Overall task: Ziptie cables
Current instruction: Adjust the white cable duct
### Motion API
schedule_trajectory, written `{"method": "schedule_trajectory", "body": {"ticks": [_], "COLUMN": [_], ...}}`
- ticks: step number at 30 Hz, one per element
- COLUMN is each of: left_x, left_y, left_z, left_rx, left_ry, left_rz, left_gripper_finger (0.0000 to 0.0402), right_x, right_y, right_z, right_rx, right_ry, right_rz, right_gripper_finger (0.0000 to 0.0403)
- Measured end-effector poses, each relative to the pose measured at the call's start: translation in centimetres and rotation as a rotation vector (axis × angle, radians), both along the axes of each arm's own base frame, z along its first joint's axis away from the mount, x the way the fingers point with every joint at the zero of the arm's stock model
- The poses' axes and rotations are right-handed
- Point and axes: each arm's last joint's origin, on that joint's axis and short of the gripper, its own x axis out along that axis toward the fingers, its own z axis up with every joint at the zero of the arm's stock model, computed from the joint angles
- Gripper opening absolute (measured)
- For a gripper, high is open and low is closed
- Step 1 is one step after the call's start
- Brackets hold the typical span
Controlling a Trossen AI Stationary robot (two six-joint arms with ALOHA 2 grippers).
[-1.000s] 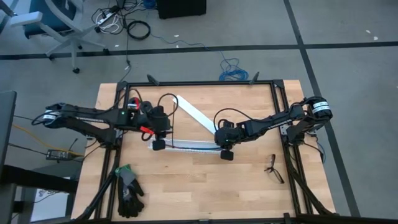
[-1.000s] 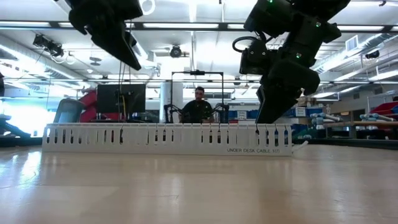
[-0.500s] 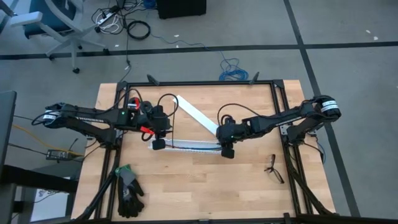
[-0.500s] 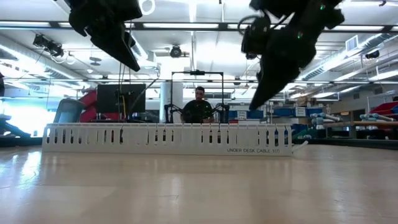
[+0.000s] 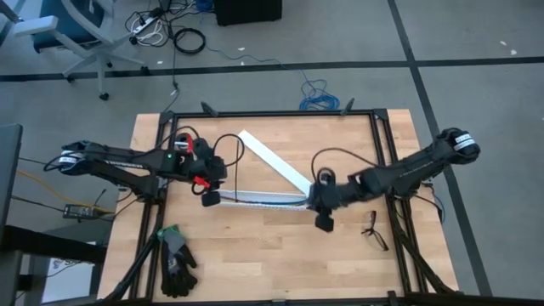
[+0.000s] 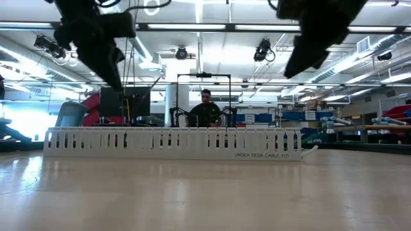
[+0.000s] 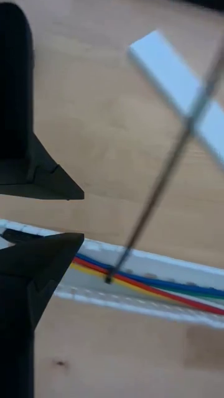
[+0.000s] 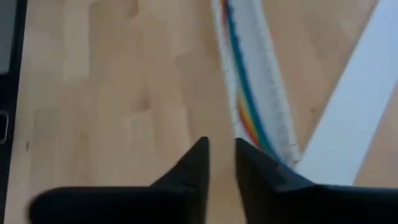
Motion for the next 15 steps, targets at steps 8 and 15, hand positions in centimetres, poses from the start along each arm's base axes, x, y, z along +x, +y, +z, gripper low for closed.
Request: {"method": "schedule_trajectory", "body": {"ticks": [8,15], "left_x": [-0.8,-1.1], "left_y": [0.1,-0.3], "left_z": [-5.8,-5.0], "left_rx": [-0.008,-0.015], "left_ry": [0.025,-0.053], "left_rz": [0.018,0.087], "left_gripper_finger": [0.0107,0.0092], "right_x": [-3.3,-6.2], "right_y": [5.2,8.3], "right_z": [-0.4,-0.7], "right_rx": [-0.034,0.092], "right_ry": [-0.036,-0.067], "right_rz": [-0.163,-0.292], "right_gripper_finger": [0.0005,0.0001]}}
